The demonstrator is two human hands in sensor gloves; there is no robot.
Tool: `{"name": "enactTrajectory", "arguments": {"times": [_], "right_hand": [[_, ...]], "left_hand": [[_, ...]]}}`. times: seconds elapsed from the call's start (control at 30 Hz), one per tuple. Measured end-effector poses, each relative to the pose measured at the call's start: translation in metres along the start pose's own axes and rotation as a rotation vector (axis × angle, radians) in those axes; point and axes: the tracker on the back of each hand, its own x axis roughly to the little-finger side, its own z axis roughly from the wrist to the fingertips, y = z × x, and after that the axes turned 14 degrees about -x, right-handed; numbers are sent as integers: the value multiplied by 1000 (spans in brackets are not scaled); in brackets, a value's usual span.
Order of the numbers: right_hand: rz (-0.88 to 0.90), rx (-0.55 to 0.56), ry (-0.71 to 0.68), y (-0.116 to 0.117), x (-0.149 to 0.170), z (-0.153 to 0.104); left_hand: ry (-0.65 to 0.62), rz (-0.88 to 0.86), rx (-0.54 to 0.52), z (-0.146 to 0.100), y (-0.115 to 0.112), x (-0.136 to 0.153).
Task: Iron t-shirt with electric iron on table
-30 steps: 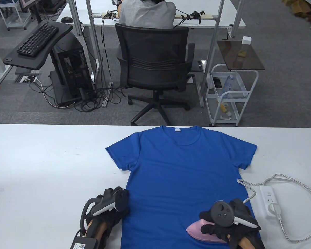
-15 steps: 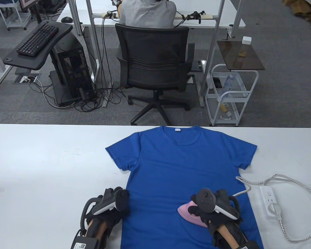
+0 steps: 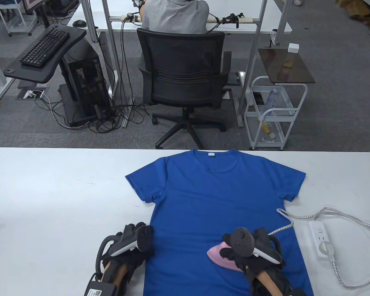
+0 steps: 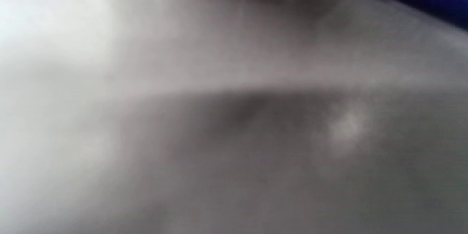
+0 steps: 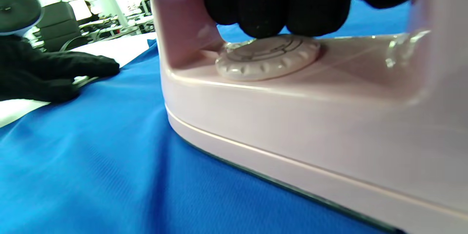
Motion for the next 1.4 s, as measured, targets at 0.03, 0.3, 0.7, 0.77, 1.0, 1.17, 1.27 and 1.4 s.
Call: {"name": "enactTrajectory", "arguments": {"times": [0.03,0.3,0.7,0.77,1.0,1.17,1.27,1.4], "right_hand": [[-10,-8,-15,1,-2,-2],[-71,-135,-160,10,-23,-20],[-84,-127,-131,9,-32,-15],[-72,-106,-95,7,-35,-9],[-65,-41,8,-2,-46,20],[-61,-8,42,-7,-52,38],[-47,-9,36,-7,-51,38],[-52,-20,16,-6,-53,37]], "left_hand": [[-1,0,0,0,0,0],[-4,-3,-3,0,0,0],[-4,-6,0,0,-1,1],[-2,-20,0,0,-1,2],[-5,-30,-11,0,-3,3],[-4,-26,-5,0,-2,3],[-5,-28,-3,0,-2,3],[-5,-28,-3,0,-2,3]]}}
